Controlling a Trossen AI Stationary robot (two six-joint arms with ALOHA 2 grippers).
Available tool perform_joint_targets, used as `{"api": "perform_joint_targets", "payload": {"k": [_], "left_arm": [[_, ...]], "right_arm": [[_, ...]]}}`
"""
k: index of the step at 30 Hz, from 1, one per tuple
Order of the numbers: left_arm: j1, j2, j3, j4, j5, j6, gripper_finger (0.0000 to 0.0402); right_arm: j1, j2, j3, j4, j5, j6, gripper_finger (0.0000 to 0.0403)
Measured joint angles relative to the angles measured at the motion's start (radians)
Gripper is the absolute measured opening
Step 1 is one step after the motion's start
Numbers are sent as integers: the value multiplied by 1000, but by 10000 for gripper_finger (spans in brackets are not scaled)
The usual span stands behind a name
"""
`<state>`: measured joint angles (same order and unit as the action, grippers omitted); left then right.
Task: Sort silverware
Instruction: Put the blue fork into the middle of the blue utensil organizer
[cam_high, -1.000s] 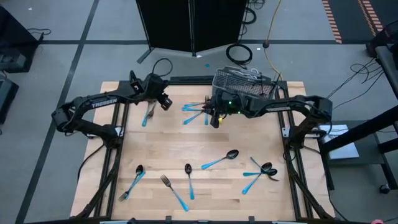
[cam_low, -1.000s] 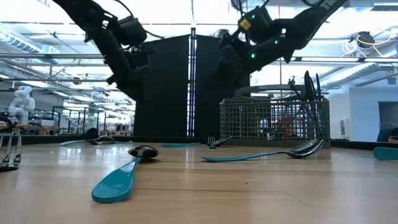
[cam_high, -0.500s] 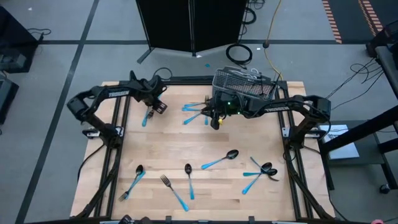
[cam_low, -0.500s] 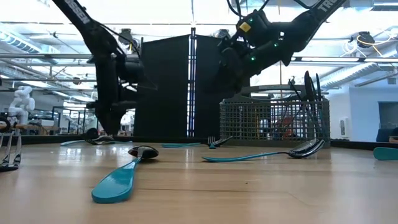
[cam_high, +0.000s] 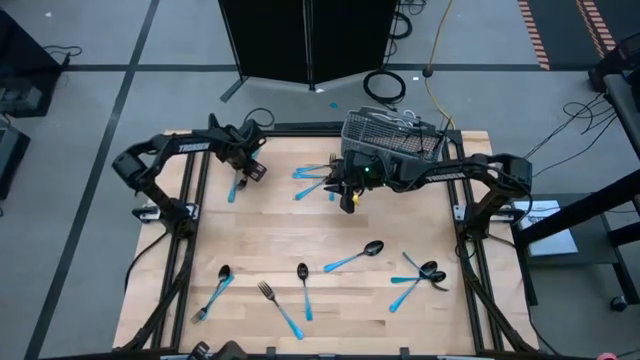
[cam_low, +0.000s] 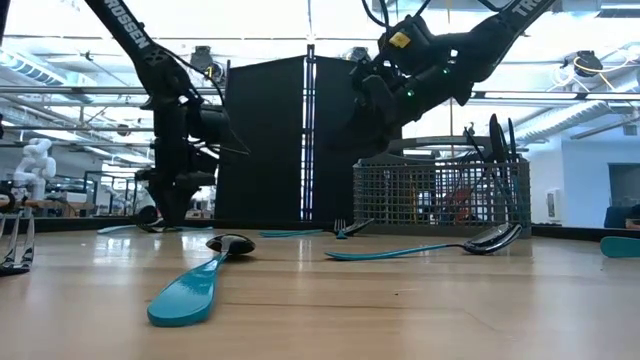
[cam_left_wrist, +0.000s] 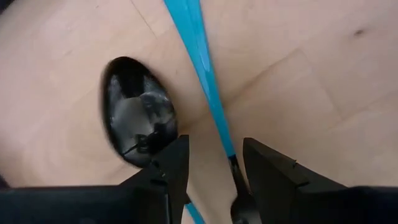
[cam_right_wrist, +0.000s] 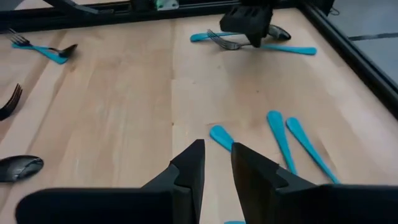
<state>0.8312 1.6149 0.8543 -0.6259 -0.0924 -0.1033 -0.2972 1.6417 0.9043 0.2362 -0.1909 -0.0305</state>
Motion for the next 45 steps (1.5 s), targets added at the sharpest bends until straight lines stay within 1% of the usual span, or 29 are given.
{"api": "perform_joint_targets", "payload": {"k": [5,9,12,14,17,18,22,24,27,29,31,33,35,40,42,43,45], "left_arm": [[20,47,-20,31,68,15,148],[11,59,-24,35,55,38,140],[-2,40,-29,42,42,74,112],[-10,31,-30,46,43,94,80],[-23,29,-30,46,42,133,23],[-28,29,-30,48,42,153,13],[-48,22,-11,49,48,206,11],[-64,9,16,83,120,223,9],[-87,-43,60,129,238,266,4],[-114,-70,74,148,310,345,3],[-161,-108,90,166,352,434,2],[-213,-129,102,201,345,506,2],[-256,-134,101,213,304,562,1],[-354,-140,102,317,244,647,1],[-381,-138,101,353,199,697,1],[-394,-139,101,365,175,732,1],[-421,-142,101,365,124,819,0]], "right_arm": [[-3,0,0,7,4,-9,73],[-3,0,0,16,2,-28,73],[-4,0,0,20,5,-35,73],[-4,0,0,23,6,-36,73],[-4,0,0,24,6,-38,73],[-4,0,0,24,6,-38,73],[-5,0,0,23,6,-51,73],[-7,0,0,20,7,-63,73],[-17,0,0,12,11,-68,73],[-24,-2,0,12,17,-68,73],[-31,-2,0,12,17,-68,73],[-37,-2,0,12,17,-68,73],[-39,-2,0,10,17,-68,73],[-39,-2,12,-37,17,-62,73],[-39,-19,38,-140,26,-50,73],[-39,-32,56,-211,53,-41,73],[-29,-67,94,-374,139,-38,73]]}}
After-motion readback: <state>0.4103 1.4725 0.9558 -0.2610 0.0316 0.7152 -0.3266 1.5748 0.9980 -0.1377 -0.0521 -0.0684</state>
